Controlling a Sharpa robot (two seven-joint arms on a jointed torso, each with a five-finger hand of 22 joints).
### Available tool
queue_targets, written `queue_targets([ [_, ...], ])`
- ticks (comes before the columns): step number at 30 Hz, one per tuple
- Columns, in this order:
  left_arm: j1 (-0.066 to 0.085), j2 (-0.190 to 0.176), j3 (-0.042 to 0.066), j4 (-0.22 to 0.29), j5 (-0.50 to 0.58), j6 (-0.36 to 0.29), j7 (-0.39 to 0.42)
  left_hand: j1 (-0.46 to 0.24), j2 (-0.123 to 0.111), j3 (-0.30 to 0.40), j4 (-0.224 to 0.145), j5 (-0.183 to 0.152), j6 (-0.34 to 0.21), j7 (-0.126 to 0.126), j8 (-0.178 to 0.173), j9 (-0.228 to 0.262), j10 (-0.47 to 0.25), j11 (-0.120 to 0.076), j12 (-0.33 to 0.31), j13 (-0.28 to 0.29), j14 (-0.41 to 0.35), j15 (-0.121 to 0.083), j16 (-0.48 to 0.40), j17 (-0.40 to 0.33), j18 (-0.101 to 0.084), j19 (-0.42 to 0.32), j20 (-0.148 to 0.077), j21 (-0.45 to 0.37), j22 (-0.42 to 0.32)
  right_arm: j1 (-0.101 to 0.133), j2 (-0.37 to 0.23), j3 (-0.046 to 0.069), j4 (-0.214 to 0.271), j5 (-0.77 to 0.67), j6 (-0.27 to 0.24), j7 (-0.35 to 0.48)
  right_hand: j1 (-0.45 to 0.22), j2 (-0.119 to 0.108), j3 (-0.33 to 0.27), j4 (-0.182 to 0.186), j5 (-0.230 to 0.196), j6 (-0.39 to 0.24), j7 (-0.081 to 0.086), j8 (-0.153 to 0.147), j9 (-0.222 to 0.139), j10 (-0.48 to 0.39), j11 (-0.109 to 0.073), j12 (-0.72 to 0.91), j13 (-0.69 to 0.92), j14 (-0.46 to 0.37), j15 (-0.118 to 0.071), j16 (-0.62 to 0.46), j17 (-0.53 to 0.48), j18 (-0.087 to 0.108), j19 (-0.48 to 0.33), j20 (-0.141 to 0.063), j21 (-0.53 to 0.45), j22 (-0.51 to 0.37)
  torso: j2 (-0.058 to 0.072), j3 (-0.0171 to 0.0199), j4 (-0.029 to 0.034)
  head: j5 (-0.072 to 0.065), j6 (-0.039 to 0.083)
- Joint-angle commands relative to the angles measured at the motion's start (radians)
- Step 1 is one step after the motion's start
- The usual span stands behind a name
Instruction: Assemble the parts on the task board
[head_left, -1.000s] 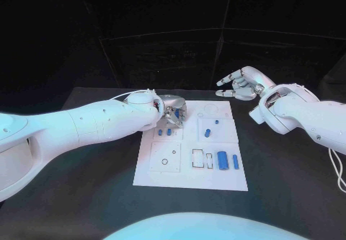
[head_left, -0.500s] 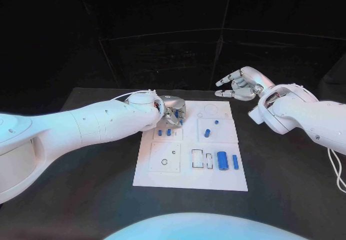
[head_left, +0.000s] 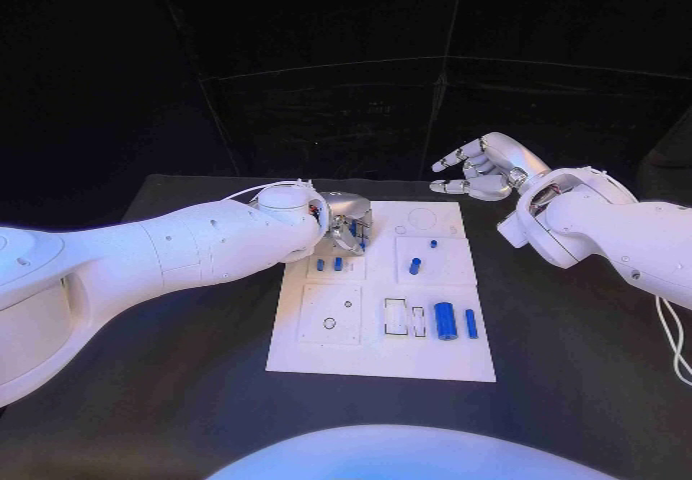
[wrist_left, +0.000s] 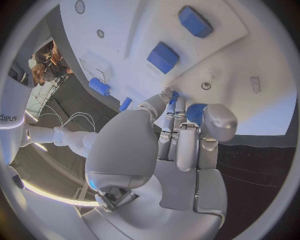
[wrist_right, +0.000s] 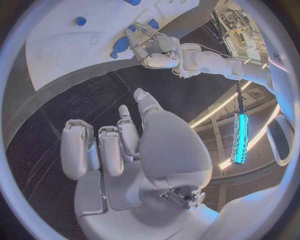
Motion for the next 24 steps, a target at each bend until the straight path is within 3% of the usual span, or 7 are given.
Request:
queue_targets([
  [1, -0.002, -0.019, 0.000, 0.020, -0.006, -0.037, 0.009, -0.005, 0.002, 0.013, -0.004, -0.004, 0.006, 0.003, -0.007, 0.000, 0.009, 0.000, -0.012, 0.001, 0.027, -0.008, 0.005, 0.003, -0.013, 0.005, -0.003, 0.010, 0.007, 0.002, 0.001, 0.001, -0.001, 0.001, 0.004, 0.010, 0.001, 0.009, -0.001, -0.004, 0.004, 0.005, 0.000, 0.001, 0.000, -0.007, -0.002, 0.000, 0.052, 0.070, -0.003, -0.004, 0.111, 0.002, -0.004, -0.002, -0.006, 0.001, -0.001, -0.0004, 0.0015, -0.002, 0.003],
  [8, 0.000, -0.057, 0.038, 0.063, 0.023, -0.069, 0.009, -0.012, -0.004, 0.028, -0.011, -0.005, 0.014, 0.005, -0.016, 0.001, 0.019, 0.001, -0.028, 0.001, 0.028, -0.007, 0.005, 0.001, -0.015, 0.007, -0.003, 0.022, 0.022, 0.002, 0.000, 0.001, -0.004, 0.001, 0.004, 0.009, 0.001, 0.009, -0.001, -0.004, 0.004, 0.005, 0.000, 0.001, 0.000, -0.007, -0.002, 0.000, 0.052, 0.070, -0.003, -0.004, 0.111, 0.002, -0.004, -0.002, -0.006, 0.001, 0.000, -0.0001, 0.0003, 0.002, 0.009],
  [13, 0.001, -0.092, 0.063, 0.096, 0.073, -0.052, -0.010, -0.015, -0.006, 0.034, -0.013, -0.005, 0.018, 0.006, -0.019, 0.001, 0.025, 0.002, -0.033, 0.002, 0.027, -0.007, 0.004, -0.004, -0.015, 0.007, -0.003, 0.024, 0.025, 0.002, 0.000, 0.001, -0.004, 0.001, 0.004, 0.008, 0.002, 0.009, -0.001, -0.004, 0.006, 0.006, 0.000, 0.001, 0.000, -0.006, -0.002, 0.001, 0.052, 0.070, -0.003, -0.004, 0.111, 0.002, -0.004, -0.002, -0.006, 0.001, -0.001, 0.0001, 0.0021, 0.004, 0.010],
  [17, 0.004, -0.121, 0.070, 0.117, 0.109, -0.028, -0.025, -0.018, -0.007, 0.035, -0.013, -0.005, 0.020, 0.006, -0.021, 0.001, 0.028, 0.002, -0.036, 0.002, 0.027, -0.007, 0.002, -0.008, -0.016, 0.007, -0.003, 0.027, 0.028, 0.002, -0.001, 0.001, -0.004, 0.001, 0.004, 0.008, 0.002, 0.009, -0.001, -0.004, 0.006, 0.006, 0.000, 0.001, 0.000, -0.006, -0.002, 0.001, 0.052, 0.070, -0.003, -0.004, 0.111, 0.002, -0.004, -0.002, -0.006, 0.001, -0.001, 0.0002, 0.0030, 0.005, 0.009],
  [24, 0.006, -0.165, 0.073, 0.138, 0.129, 0.040, -0.049, -0.037, -0.020, 0.035, -0.011, -0.005, 0.026, 0.005, -0.028, 0.001, 0.036, 0.001, -0.049, 0.002, 0.026, -0.007, 0.000, -0.015, -0.016, 0.006, -0.002, 0.030, 0.033, 0.002, -0.001, 0.001, -0.006, 0.001, 0.005, 0.006, 0.002, 0.009, -0.001, -0.004, 0.006, 0.006, 0.000, 0.001, 0.000, -0.006, -0.002, 0.001, 0.052, 0.070, -0.003, -0.004, 0.111, 0.002, -0.004, -0.002, -0.006, 0.001, 0.000, -0.0001, 0.0006, 0.008, 0.010],
])
